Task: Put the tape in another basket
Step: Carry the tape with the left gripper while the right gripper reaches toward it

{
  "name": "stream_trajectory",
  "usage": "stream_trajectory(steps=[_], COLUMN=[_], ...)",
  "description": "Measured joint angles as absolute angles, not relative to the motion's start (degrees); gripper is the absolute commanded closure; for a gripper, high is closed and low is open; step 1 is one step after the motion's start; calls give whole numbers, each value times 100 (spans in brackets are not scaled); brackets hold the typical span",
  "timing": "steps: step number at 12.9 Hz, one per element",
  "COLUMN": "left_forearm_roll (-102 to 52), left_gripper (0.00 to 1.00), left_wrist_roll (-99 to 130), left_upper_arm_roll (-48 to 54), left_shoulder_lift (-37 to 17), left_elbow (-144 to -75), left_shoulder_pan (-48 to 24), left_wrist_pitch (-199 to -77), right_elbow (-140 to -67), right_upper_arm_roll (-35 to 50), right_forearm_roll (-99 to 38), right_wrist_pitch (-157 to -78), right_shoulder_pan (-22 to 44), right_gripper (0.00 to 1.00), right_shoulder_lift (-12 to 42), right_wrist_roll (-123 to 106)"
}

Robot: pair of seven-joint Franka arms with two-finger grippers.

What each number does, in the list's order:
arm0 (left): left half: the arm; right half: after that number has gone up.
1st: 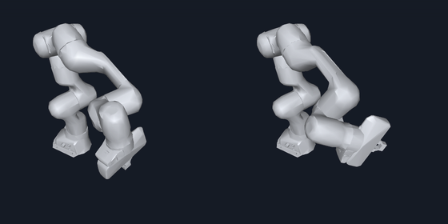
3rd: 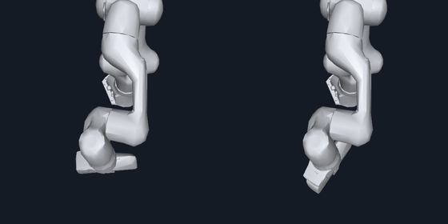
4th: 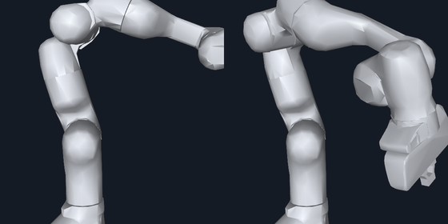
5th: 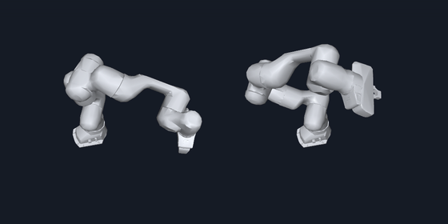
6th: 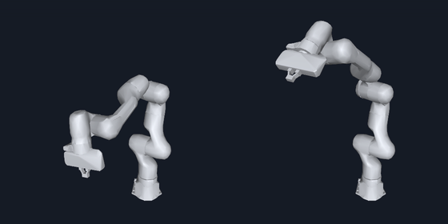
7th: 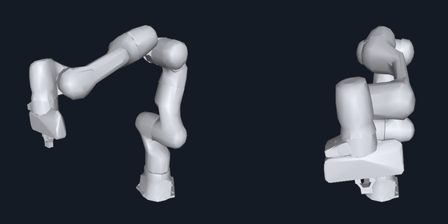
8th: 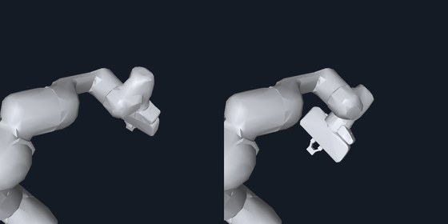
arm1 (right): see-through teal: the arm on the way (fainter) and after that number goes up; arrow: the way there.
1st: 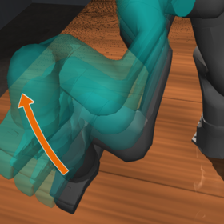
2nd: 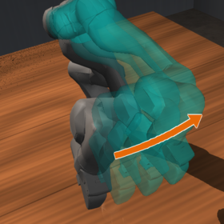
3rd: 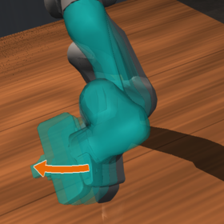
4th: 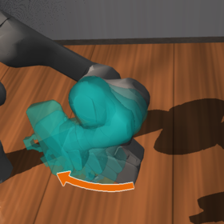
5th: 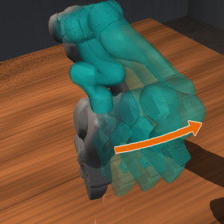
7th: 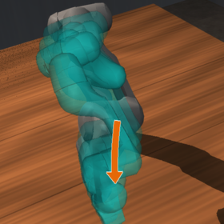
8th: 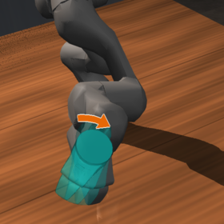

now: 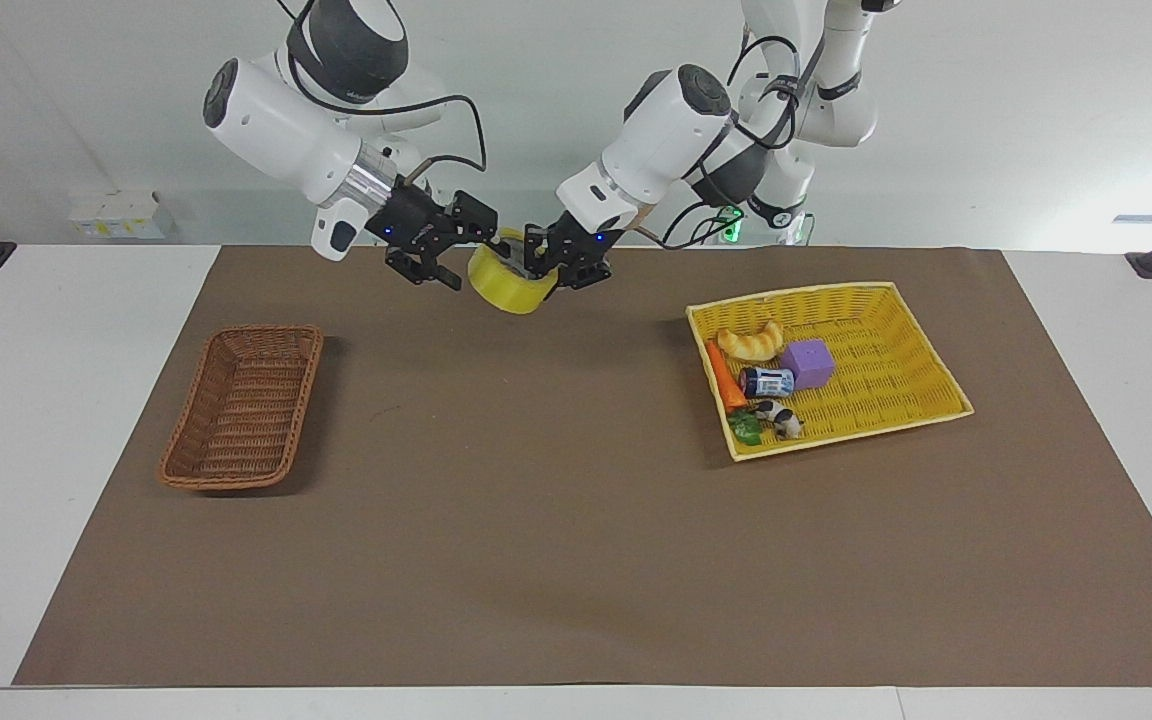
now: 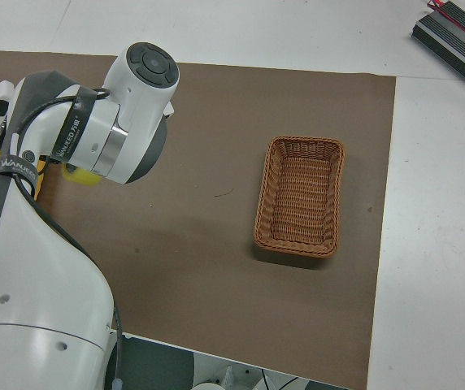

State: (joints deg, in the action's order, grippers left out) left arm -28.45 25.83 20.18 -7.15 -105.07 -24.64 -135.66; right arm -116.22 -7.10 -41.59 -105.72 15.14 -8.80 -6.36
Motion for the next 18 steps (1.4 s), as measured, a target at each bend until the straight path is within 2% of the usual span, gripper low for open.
stream_trajectory(steps=[6,7,9,10,11,12,13,15,16,17,18], left_forearm_roll=[-2845,-2846,-2845,-2845,-2845,-2859,-2857,-2856,-2863,-2863,-2863], left_gripper=[100,100,100,100,100,100,87,52,25,23,12], left_wrist_roll=[2582,2583,2583,2584,2585,2584,2584,2589,2668,2841,3003], left_upper_arm_roll=[2087,2117,2134,2133,2133,2139,2140,2139,2141,2142,2132], left_shoulder_lift=[-842,-843,-845,-862,-883,-900,-901,-900,-881,-835,-772], left_elbow=[-10385,-10383,-10379,-10379,-10379,-10360,-10337,-10319,-10282,-10226,-10203], left_shoulder_pan=[-2527,-2540,-2567,-2576,-2584,-2593,-2596,-2597,-2597,-2597,-2596], left_wrist_pitch=[-14101,-14147,-14191,-14197,-14205,-14231,-14228,-14219,-14219,-14211,-14188], right_elbow=[-11643,-11644,-11642,-11637,-11631,-11631,-11627,-11622,-11626,-11625,-11623], right_upper_arm_roll=[-715,-715,-715,-714,-713,-710,-714,-715,-716,-716,-721], right_forearm_roll=[-4230,-4230,-4247,-4283,-4317,-4327,-4327,-4324,-4322,-4322,-4322], right_wrist_pitch=[-10470,-10470,-10470,-10470,-10470,-10471,-10473,-10473,-10473,-10474,-10475], right_shoulder_pan=[1355,1355,1354,1357,1359,1361,1356,1352,1332,1318,1309], right_gripper=[0,16,63,81,94,97,100,100,100,100,100], right_shoulder_lift=[-916,-916,-919,-937,-959,-972,-967,-967,-951,-927,-917], right_wrist_roll=[-811,-811,-811,-805,-792,-786,-786,-724,-600,-531,-504])
